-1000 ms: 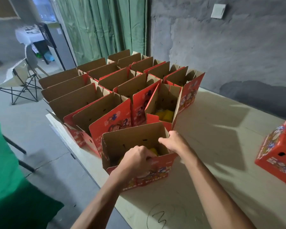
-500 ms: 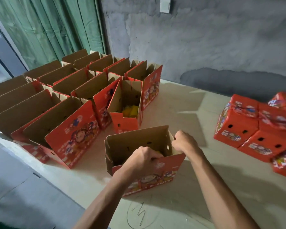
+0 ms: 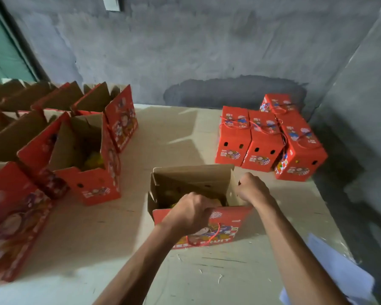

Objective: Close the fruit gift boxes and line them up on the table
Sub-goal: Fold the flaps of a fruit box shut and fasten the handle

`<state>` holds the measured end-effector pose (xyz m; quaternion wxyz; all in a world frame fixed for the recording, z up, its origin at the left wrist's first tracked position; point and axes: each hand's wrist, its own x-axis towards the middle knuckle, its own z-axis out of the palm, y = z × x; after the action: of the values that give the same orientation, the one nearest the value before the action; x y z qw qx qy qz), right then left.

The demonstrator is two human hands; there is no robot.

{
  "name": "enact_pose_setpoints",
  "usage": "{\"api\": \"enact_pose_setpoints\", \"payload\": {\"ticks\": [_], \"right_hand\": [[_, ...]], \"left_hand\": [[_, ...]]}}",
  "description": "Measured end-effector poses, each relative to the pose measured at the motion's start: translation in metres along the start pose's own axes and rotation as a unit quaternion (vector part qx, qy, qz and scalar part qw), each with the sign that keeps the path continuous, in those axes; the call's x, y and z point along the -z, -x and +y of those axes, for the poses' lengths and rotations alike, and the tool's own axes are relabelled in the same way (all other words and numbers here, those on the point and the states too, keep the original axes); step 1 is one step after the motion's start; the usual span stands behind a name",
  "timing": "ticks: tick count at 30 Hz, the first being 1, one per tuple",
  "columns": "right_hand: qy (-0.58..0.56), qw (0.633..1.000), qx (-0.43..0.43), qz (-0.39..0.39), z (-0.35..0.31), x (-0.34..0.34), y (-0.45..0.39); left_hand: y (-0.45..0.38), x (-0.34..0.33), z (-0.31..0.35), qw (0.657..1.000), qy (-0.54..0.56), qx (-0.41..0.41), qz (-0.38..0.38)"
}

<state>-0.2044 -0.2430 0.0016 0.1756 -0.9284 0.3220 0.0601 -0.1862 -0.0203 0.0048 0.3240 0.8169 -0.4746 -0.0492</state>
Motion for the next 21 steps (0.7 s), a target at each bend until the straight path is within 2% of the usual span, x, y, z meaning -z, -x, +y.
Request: {"api": "enact_pose_setpoints", "payload": {"ticks": [4, 8, 12, 17, 21], "right_hand": [[0.002, 0.999, -0.043, 0.024, 0.046, 0.018, 0.004], [-0.009, 0.998, -0.051, 0.036, 0.075, 0.025, 0.011], [-0.026, 0.999, -0.032, 0.009, 0.088, 0.023, 0.019], [-0.053, 0.999, 0.002, 0.012, 0.094, 0.014, 0.033], [-0.137, 0.989, -0.003, -0.060, 0.102, 0.007, 0.035]], "left_hand": [[-0.025, -0.020, 0.023, 0.998, -0.004, -0.067, -0.005], [-0.039, -0.039, 0.036, 0.995, 0.001, -0.101, -0.028], [-0.041, -0.053, 0.039, 0.994, 0.000, -0.095, -0.062], [-0.038, -0.052, 0.041, 0.990, 0.071, -0.088, -0.088], [-0.038, -0.044, 0.039, 0.983, 0.139, -0.056, -0.107]]}}
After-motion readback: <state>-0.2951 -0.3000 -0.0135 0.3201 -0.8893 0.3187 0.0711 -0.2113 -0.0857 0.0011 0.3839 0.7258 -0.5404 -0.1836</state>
